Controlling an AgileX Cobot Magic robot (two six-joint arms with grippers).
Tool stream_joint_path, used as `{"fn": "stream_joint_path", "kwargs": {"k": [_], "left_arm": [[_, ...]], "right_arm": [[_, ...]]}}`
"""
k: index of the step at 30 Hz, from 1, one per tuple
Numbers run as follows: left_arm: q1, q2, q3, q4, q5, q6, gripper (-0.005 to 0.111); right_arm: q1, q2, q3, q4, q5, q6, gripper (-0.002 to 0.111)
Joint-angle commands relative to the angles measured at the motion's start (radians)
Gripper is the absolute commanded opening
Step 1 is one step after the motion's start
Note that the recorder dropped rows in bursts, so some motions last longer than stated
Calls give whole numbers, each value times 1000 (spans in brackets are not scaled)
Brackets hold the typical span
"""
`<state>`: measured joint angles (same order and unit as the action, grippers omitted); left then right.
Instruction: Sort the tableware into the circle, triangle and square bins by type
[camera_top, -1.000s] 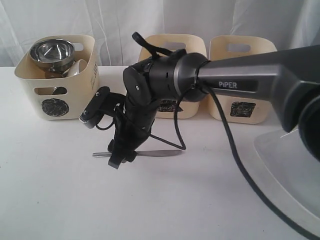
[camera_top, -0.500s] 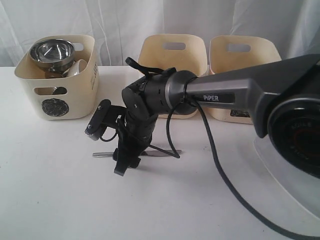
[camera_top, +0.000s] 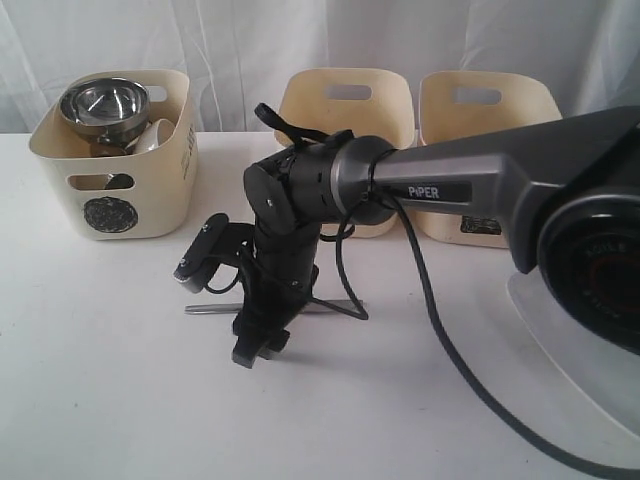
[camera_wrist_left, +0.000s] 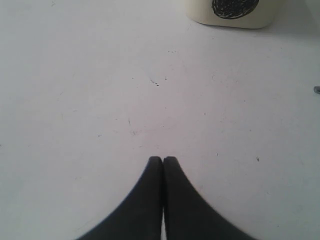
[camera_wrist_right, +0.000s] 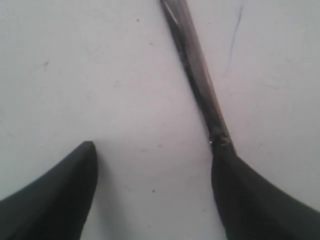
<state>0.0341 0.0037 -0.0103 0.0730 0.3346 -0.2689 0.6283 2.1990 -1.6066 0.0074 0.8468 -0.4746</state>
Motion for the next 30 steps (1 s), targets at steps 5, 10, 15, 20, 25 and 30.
{"fn": "stream_joint_path", "kwargs": {"k": [5, 10, 15, 20, 25, 30], "left_arm": [[-2, -4, 10, -4, 16, 3, 0], [-2, -4, 10, -4, 16, 3, 0], [-2, -4, 10, -4, 16, 3, 0], [-2, -4, 10, -4, 16, 3, 0], [-2, -4, 10, -4, 16, 3, 0], [-2, -4, 10, -4, 16, 3, 0]], "right_arm": [[0, 13, 9, 0, 41, -19, 35], [0, -4, -3, 0, 73, -19, 34], [0, -64, -75, 3, 131, -45, 35], [-17, -57, -200, 21, 231, -140, 38], [-71, 22, -286, 190, 315, -254, 38], [-102, 65, -311, 175, 242, -318, 38]]}}
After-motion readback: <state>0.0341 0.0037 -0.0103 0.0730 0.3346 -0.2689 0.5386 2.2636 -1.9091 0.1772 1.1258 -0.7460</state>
